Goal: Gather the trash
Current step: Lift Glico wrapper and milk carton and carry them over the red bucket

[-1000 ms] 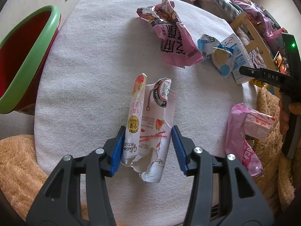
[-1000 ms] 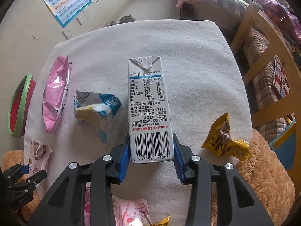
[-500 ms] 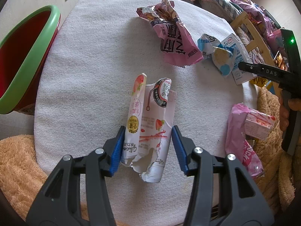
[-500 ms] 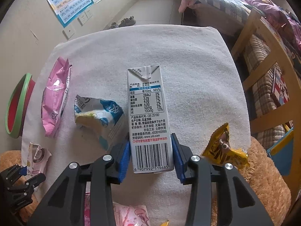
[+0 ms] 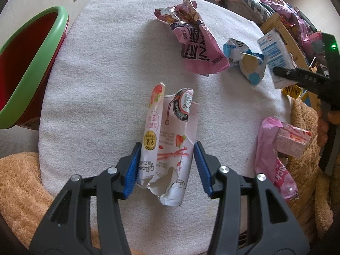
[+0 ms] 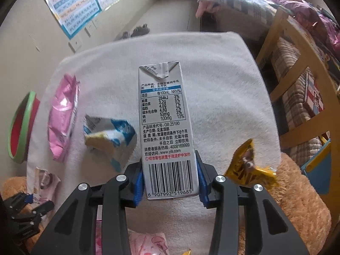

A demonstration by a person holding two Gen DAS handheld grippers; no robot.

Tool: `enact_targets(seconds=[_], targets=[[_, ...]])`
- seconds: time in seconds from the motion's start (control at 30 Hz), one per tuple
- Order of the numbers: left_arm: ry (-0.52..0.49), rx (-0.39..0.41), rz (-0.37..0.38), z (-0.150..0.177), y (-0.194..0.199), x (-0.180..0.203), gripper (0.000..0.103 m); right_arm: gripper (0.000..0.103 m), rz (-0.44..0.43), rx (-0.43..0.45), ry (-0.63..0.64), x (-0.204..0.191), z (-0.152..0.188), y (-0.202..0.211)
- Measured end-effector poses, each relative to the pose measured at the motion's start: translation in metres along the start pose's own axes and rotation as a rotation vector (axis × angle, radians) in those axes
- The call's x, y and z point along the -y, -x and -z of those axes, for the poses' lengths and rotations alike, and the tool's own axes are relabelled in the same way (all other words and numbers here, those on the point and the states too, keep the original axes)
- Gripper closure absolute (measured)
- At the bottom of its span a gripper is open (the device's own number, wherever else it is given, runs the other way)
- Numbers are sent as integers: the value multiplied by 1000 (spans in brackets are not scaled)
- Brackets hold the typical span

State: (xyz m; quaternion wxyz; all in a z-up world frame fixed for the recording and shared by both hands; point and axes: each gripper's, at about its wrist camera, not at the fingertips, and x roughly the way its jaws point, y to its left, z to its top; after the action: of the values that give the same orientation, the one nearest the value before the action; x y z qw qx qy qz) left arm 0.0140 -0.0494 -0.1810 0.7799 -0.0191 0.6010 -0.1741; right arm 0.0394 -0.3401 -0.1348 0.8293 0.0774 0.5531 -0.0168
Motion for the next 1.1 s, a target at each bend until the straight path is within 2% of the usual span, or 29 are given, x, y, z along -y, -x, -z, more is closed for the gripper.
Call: enact_targets(seconds=[0.17,0.43,1.1], targets=[[6,10,-4,0,2,-2,56,64,-37,48,-20,-3,-4,20],[11,33,-5,-1,8,-3,56,64,-108,87,24,-32,-10,40],[20,40,-2,0,11,-5,57,64,-200,27,180,-96,14,35]])
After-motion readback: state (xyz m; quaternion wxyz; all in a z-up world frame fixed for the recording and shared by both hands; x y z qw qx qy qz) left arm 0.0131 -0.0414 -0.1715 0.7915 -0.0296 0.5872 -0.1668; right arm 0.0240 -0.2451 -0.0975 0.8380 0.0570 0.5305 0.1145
